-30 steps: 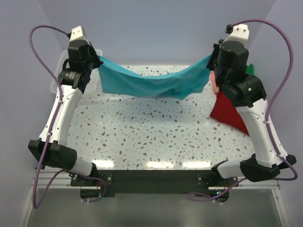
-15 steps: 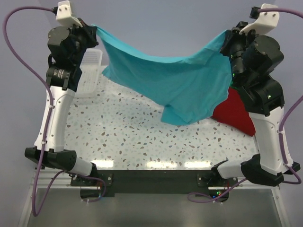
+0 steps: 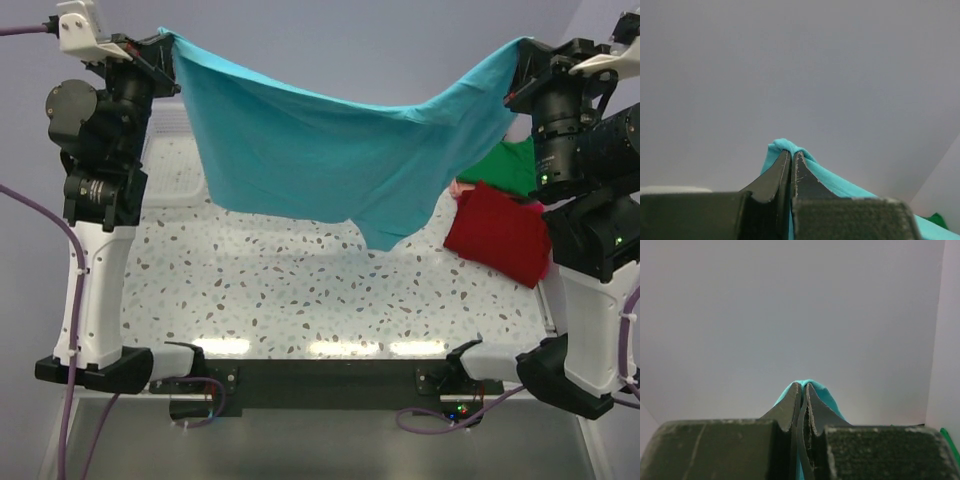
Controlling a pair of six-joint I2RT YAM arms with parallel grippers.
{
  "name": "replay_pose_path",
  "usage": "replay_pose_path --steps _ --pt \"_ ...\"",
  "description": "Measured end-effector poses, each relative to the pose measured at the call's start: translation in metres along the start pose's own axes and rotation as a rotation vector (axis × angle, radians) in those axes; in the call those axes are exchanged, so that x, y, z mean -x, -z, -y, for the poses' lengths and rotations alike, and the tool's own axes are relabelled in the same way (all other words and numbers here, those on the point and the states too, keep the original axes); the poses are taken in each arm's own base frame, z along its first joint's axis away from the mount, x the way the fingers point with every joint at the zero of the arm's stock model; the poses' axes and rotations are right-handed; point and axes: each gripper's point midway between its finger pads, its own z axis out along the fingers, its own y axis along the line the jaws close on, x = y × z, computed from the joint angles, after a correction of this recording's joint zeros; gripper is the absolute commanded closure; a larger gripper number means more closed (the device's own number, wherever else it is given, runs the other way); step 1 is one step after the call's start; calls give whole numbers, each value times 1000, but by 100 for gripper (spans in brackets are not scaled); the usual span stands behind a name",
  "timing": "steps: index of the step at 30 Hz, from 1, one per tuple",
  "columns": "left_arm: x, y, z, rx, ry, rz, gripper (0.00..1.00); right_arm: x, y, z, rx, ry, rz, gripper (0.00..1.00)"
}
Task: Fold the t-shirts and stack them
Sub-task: Flatten the tshirt out
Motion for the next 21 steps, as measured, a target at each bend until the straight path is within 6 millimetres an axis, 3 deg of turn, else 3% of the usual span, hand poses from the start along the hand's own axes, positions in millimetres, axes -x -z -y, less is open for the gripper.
replay_pose_path --steps 5,9,13,16,19,21 --pt "-26 -21 -15 60 6 -29 100 -14 -15 -4 -13 40 -13 100" --pt "-72 -50 -34 125 7 -95 100 -38 -44 -11 -50 114 -33 100" --pt "-124 -74 -51 170 5 -176 100 -86 -83 -23 -74 201 -93 100" --pt "-151 -91 -59 187 0 -216 100 -123 -108 -28 -85 254 -145 100" --pt "-159 -101 -61 190 -2 -222 100 -143 -120 -26 -96 281 -172 100" --pt "-156 -104 -60 189 -1 -212 100 -143 -122 -24 -102 285 -171 100"
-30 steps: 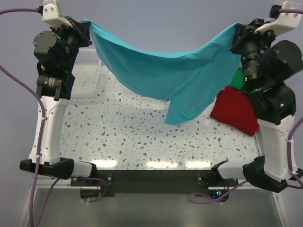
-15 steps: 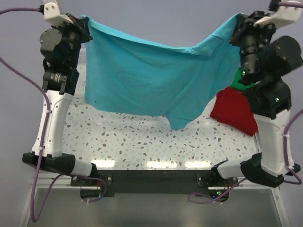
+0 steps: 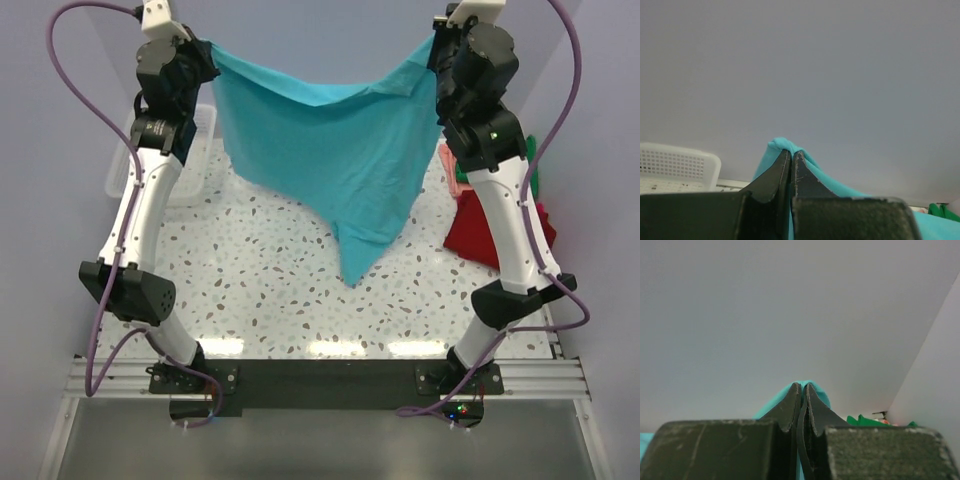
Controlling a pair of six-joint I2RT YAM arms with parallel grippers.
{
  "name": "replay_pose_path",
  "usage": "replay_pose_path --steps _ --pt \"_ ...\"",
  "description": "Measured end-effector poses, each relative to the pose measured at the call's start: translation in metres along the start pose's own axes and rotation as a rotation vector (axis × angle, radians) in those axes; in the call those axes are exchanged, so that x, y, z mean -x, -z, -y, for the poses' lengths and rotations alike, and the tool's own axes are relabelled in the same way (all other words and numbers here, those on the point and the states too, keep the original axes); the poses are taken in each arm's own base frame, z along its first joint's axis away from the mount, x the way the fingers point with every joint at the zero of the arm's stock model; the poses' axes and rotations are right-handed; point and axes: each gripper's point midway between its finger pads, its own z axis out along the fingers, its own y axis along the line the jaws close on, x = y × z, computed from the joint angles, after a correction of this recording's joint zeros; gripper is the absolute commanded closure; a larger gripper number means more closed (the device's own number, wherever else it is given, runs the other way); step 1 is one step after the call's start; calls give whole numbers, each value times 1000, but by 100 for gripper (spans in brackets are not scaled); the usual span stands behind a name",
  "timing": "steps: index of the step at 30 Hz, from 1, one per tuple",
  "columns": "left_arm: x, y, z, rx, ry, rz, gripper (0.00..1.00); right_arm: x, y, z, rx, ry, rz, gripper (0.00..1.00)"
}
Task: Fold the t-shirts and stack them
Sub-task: Flatten the tshirt out
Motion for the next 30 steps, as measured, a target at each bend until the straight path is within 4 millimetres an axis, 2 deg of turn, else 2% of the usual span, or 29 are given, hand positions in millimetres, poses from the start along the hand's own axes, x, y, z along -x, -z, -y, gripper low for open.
replay_pose_path --steps 5,10,13,16,22,26,30 --pt "21 3 6 -14 9 50 100 23 8 11 -11 -29 50 100" --pt "27 13 6 -16 11 58 100 48 33 29 -5 -58 92 100" --pt "29 29 4 -15 16 52 100 62 55 42 10 -80 117 100" --pt "40 48 4 -21 19 67 100 79 79 56 29 -108 152 100" --pt "84 91 10 -49 34 154 100 111 121 78 67 -169 232 100" --pt "106 111 14 -67 44 203 100 121 130 82 82 -182 260 100" --pt "101 112 13 -66 44 195 100 126 128 79 96 -182 274 100"
